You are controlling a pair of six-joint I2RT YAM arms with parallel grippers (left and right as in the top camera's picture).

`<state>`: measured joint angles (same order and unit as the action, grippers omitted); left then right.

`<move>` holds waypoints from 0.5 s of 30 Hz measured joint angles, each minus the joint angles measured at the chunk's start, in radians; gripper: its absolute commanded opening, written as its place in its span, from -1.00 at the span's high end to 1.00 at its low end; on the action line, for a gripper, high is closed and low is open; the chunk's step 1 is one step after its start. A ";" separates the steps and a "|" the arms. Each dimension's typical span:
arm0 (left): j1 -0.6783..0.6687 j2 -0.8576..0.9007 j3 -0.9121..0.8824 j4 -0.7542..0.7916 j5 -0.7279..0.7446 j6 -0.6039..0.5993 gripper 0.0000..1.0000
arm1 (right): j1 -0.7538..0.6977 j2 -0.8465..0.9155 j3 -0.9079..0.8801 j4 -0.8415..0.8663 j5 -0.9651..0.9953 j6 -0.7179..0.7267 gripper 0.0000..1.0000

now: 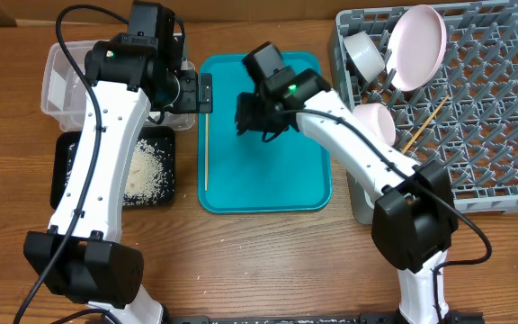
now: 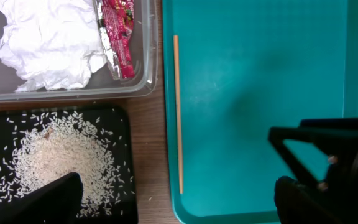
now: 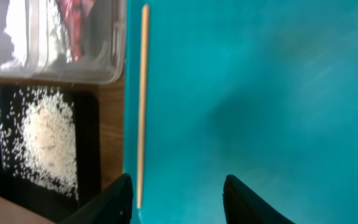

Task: Sort waste into correct bins and load items into the dishwasher
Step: 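Move the right gripper to the remaining chopstick at the tray's left edge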

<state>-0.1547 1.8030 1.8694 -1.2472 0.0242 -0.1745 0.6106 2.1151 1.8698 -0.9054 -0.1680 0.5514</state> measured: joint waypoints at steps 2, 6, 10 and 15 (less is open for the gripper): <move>0.000 0.000 0.000 0.000 0.007 0.000 -1.00 | 0.012 0.002 0.000 0.000 0.000 0.006 0.00; 0.002 0.000 0.000 0.012 0.004 0.000 -0.99 | 0.011 0.003 0.000 0.000 0.000 0.015 -0.01; 0.030 0.000 0.007 -0.029 -0.010 0.000 -1.00 | 0.010 0.003 0.000 0.010 0.000 0.020 -0.03; 0.124 0.000 0.066 -0.092 -0.030 0.000 -0.99 | 0.017 0.007 0.000 0.054 0.000 0.022 -0.06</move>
<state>-0.0311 1.8030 1.9350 -1.3396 -0.0055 -0.1749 0.6273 2.1223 1.8698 -0.8513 -0.1680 0.5732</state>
